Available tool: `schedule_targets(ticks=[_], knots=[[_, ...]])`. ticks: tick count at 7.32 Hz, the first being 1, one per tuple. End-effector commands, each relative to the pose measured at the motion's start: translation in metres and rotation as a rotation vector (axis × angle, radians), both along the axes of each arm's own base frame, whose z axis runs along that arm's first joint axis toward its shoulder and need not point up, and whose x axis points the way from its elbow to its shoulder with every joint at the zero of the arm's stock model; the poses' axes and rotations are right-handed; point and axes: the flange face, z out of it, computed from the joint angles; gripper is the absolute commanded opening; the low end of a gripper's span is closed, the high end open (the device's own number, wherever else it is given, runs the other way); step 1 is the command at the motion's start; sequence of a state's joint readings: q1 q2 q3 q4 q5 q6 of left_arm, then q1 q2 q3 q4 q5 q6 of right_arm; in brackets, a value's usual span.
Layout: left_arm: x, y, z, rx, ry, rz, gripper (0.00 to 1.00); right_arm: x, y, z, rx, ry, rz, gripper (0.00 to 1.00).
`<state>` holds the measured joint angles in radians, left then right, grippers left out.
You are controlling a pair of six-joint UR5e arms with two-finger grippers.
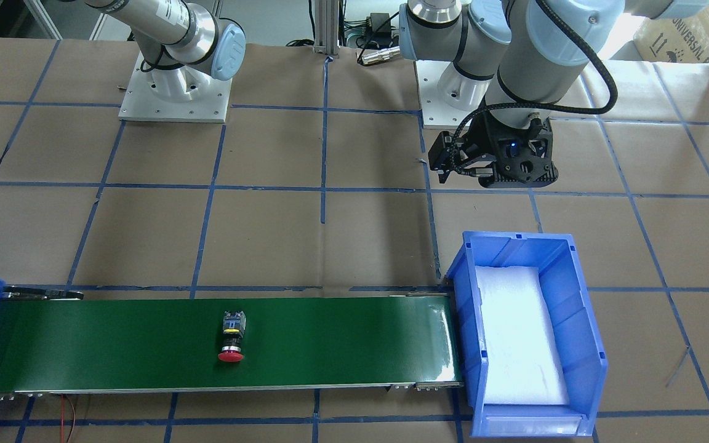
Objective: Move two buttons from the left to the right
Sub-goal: 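Release the yellow button in the bin and raise the right gripper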
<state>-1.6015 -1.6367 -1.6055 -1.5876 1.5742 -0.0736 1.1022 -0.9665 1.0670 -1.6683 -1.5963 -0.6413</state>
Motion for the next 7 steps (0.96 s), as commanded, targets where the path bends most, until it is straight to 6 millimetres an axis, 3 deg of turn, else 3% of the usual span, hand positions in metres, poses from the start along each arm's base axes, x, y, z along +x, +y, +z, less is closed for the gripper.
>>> schedule_targets(ticks=[1,4,6,7], knots=[[0.000,0.000,0.000,0.001,-0.001,0.000,1.00,0.089,0.002,0.035,-0.008,0.004,0.107,0.99],[0.000,0.000,0.000,0.001,-0.001,0.000,1.00,0.238,0.012,0.005,0.055,-0.022,0.213,0.99],[0.000,0.000,0.000,0.001,-0.001,0.000,1.00,0.299,0.018,0.000,0.042,-0.027,0.279,0.99],[0.000,0.000,0.000,-0.001,-0.001,0.000,1.00,0.340,0.018,-0.019,0.036,-0.017,0.261,0.99]])
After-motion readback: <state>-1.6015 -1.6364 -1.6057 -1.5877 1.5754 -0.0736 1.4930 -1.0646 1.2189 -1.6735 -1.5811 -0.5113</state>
